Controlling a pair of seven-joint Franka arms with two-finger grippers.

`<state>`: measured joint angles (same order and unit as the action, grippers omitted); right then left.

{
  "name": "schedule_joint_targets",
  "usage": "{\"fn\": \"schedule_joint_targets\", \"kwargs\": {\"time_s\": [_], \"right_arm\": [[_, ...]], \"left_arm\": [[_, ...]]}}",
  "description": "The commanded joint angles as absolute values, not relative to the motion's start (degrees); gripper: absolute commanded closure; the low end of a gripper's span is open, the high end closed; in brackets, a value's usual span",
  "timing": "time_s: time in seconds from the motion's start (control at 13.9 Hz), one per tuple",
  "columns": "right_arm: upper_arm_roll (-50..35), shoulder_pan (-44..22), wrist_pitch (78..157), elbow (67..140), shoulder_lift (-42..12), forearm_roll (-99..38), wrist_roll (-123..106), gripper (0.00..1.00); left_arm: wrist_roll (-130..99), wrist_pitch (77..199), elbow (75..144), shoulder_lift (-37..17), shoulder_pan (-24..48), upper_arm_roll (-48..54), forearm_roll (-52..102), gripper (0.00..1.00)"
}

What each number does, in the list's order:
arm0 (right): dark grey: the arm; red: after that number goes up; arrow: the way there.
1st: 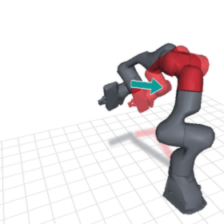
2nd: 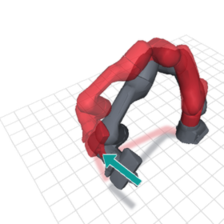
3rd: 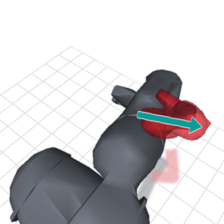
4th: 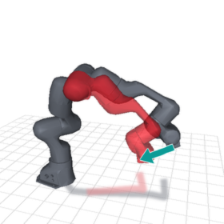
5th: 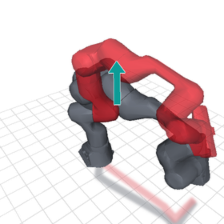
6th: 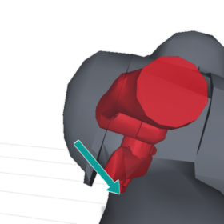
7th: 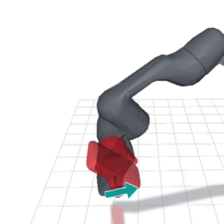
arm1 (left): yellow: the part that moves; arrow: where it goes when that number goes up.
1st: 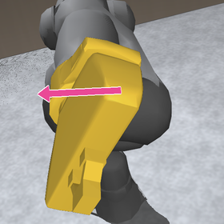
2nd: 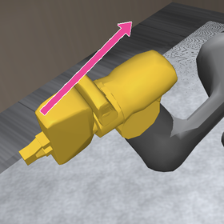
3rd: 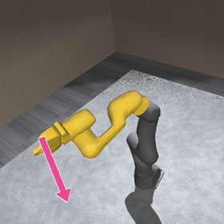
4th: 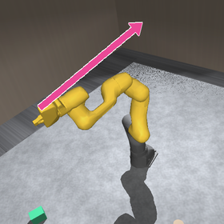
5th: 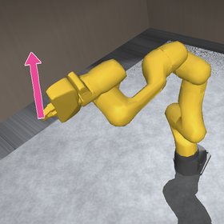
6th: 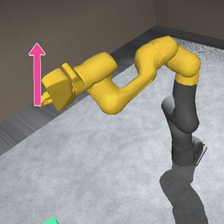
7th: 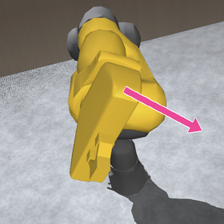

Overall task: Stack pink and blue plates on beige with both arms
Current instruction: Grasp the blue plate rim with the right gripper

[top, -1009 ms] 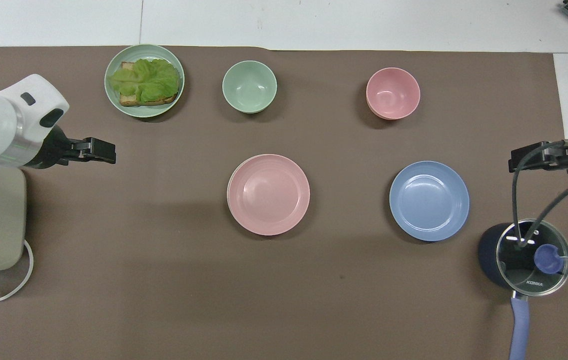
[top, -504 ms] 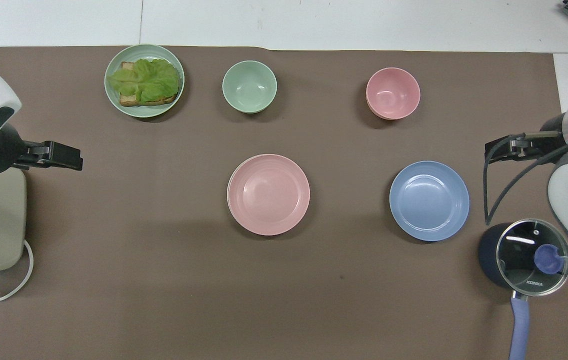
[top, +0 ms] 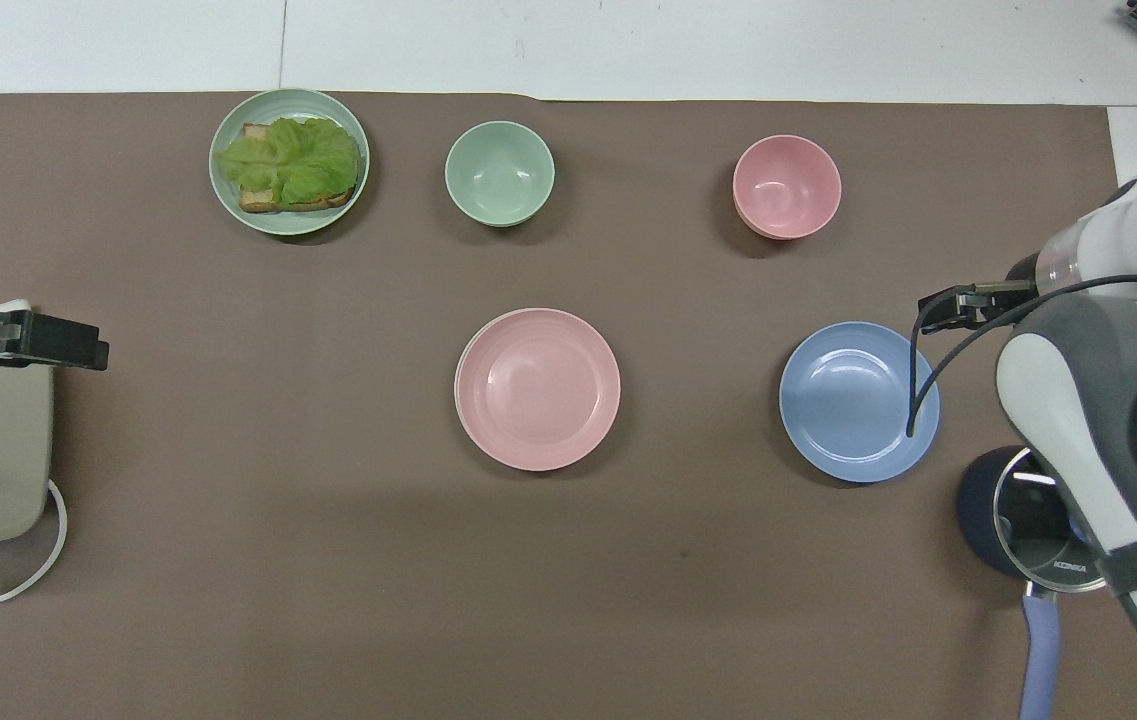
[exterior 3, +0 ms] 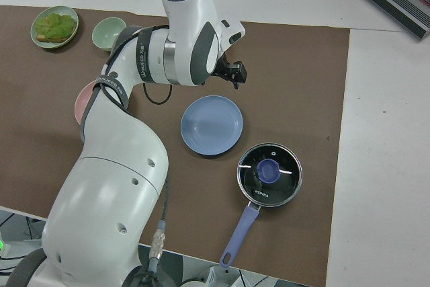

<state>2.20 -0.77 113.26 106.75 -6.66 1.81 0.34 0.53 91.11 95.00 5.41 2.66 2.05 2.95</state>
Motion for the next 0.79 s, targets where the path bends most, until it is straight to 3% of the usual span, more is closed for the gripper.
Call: {"fn": "schedule_joint_targets", "kwargs": {"time_s": [0.0, 0.72], "right_arm": [[1.93, 0.97, 117.24, 112.14, -5.45, 1.05, -3.95, 0.00], [1.93, 2.81, 130.94, 123.39, -7.20, 1.76, -4.57, 0.00]], "left_arm": [[1.32, 90.52, 94.31, 5.27, 1.93, 2.55, 1.93, 0.00], [1.23, 89.74, 94.31, 5.27, 1.14, 2.55, 1.93, 0.00]]}}
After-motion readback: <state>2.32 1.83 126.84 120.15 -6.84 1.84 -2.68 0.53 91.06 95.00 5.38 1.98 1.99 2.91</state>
